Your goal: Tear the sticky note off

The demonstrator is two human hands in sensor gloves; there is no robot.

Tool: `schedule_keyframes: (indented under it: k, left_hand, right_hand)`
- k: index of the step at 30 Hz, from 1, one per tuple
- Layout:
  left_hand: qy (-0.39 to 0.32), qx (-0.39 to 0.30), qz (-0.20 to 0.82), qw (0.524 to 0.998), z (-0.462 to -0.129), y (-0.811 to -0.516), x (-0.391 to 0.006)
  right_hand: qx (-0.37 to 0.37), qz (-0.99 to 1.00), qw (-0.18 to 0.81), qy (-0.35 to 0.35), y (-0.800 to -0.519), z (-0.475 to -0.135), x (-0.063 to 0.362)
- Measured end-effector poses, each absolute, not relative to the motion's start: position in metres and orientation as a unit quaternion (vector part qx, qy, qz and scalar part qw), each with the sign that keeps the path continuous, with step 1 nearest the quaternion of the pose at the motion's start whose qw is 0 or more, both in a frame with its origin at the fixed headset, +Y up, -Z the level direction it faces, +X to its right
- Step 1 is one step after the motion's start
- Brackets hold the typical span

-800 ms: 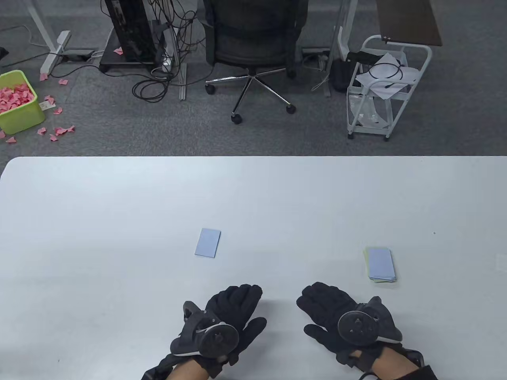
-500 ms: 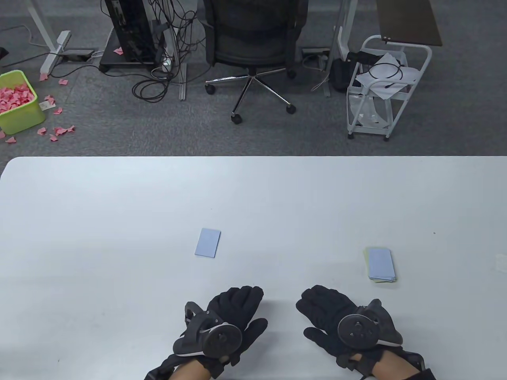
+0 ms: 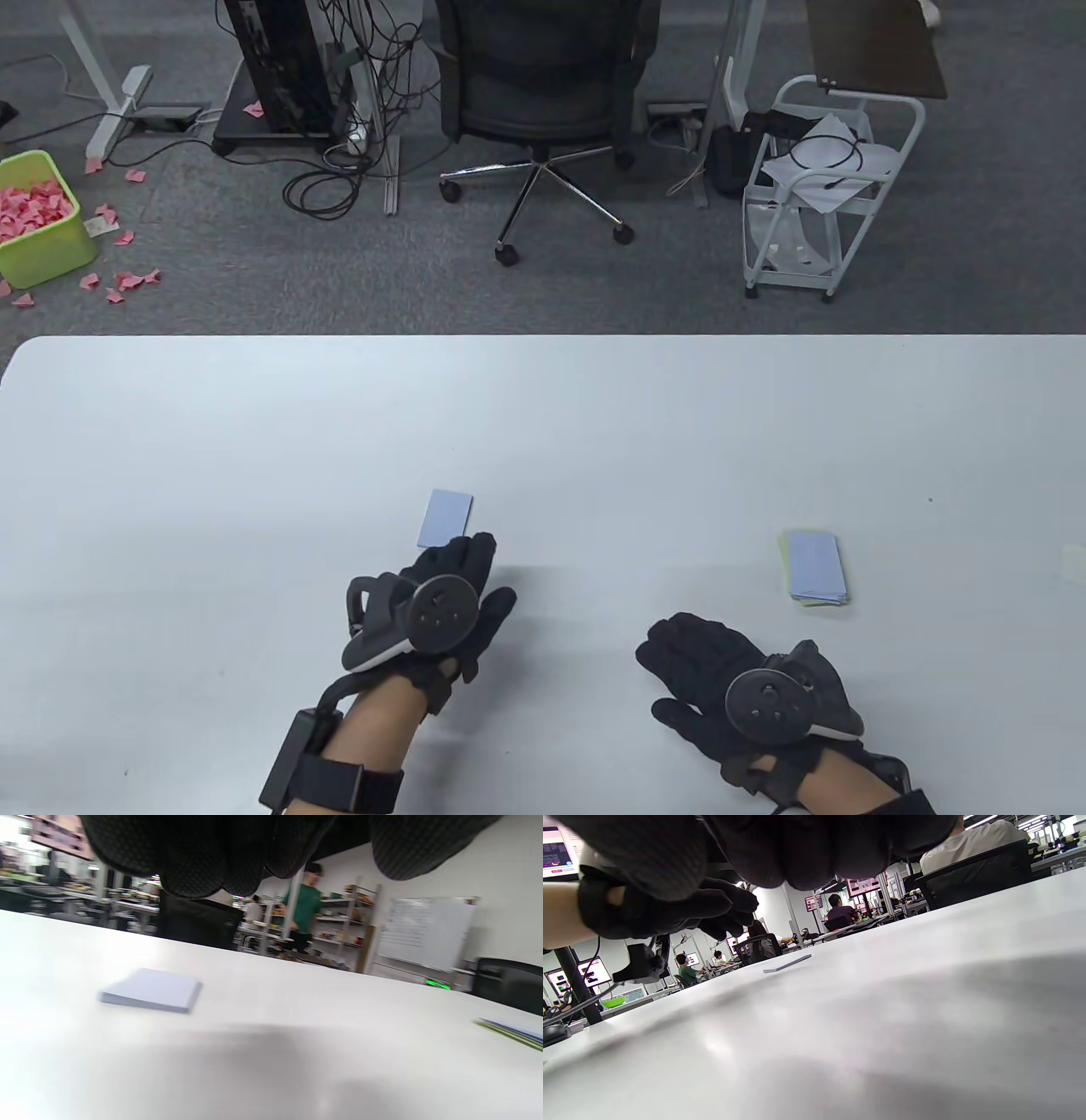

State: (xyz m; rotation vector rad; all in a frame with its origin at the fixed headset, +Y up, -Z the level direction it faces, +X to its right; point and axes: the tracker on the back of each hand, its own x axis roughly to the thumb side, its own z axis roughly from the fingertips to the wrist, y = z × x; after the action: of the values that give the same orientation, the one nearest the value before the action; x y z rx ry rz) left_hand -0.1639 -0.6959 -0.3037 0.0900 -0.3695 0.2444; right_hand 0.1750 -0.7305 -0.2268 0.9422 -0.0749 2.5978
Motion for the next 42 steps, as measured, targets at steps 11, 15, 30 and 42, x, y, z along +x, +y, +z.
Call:
schedule_keyframes:
  k: [11, 15, 30, 42]
  left_hand:
    - [-0.011, -0.017, 0.159, 0.987, -0.373, -0.716, -0.208]
    - [0.031, -0.060, 0.139, 0.988, -0.396, -0.736, -0.197]
    - [0.028, -0.062, -0.021, 0.997, -0.410, -0.749, -0.147]
    - [-0.021, 0.003, 0.107, 0.994, -0.333, -0.724, -0.155]
  right_hand:
    - [0.320, 0.927, 0.197, -0.020, -0.731, -0.228, 0.180]
    - [0.312, 0.928, 0.203, -0.010, -0.734, -0.231, 0.182]
    - [0.310, 0.928, 0.204, 0.007, -0.740, -0.234, 0.181]
    - [0.325, 0.923, 0.206, 0.003, -0.738, -0.230, 0.176]
